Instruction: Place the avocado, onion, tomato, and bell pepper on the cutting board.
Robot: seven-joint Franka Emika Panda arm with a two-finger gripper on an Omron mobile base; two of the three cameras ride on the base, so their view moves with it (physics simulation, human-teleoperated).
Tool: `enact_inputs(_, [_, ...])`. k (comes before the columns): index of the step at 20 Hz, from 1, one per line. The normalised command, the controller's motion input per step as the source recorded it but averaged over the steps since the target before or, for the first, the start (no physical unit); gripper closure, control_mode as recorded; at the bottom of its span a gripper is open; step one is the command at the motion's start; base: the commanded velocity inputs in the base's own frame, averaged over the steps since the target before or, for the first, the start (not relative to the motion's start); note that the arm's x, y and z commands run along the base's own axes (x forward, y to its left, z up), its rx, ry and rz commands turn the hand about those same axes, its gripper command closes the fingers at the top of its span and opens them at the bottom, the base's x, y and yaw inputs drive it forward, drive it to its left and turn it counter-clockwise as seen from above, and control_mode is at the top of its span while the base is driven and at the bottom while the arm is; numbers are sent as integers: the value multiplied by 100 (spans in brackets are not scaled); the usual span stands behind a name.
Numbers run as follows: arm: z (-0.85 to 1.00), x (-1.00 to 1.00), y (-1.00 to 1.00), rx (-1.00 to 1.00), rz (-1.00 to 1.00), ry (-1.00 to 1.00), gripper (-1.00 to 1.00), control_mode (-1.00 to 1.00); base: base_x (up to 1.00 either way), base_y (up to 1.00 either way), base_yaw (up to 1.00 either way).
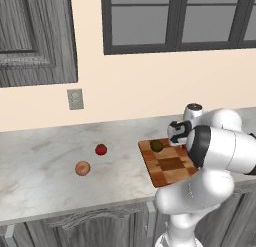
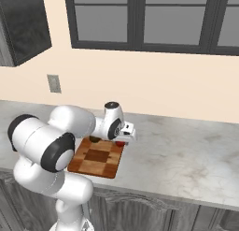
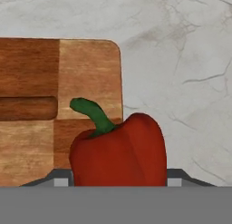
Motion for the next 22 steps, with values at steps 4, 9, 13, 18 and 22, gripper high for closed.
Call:
enact_inputs(4, [0, 0, 29, 0, 0, 0, 100, -100, 0, 0, 0])
enact_inputs(9, [0, 0, 30, 0, 0, 0, 100, -100, 0, 0, 0])
enact_inputs(13, [0, 0, 22, 0, 0, 0, 100, -100, 0, 0, 0])
enact_inputs(18, [-5, 1, 0, 2, 0, 1, 100, -100, 0, 0, 0])
enact_inputs(22, [-15, 5, 3, 0, 0, 5, 100, -100, 0, 0, 0])
